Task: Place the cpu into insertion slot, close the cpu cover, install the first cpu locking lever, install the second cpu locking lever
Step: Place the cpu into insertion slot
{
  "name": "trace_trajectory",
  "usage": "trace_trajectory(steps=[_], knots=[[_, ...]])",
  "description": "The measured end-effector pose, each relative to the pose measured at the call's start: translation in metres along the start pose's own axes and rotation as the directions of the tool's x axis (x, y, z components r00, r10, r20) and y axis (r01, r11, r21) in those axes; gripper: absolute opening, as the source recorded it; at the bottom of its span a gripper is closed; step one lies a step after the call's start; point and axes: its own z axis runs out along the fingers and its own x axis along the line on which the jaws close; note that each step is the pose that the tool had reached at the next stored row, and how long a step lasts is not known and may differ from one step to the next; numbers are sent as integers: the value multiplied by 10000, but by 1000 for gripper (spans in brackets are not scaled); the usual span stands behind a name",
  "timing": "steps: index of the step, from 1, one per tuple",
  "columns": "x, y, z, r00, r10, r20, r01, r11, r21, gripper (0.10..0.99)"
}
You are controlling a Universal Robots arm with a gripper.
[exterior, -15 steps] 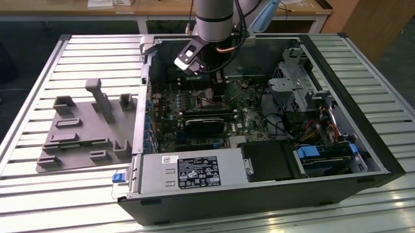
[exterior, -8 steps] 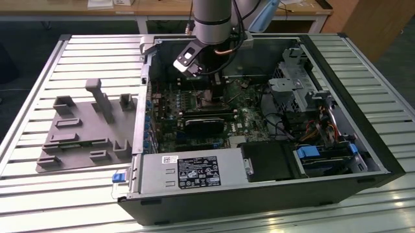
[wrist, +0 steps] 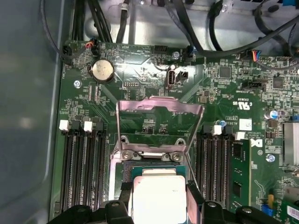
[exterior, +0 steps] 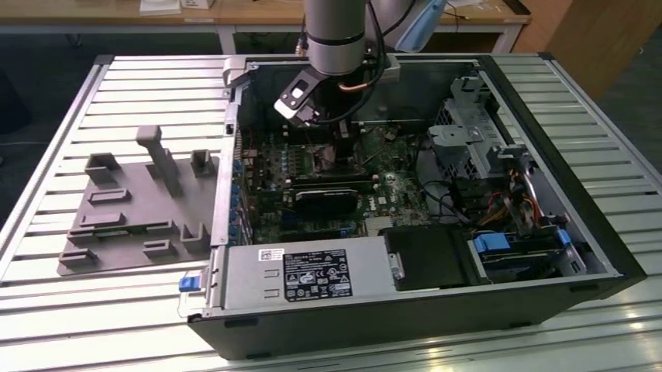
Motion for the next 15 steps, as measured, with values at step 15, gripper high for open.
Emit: trace_trajectory(steps=[15], knots=[[14,-25,87,10000,32,4,-32,10000,3,541]])
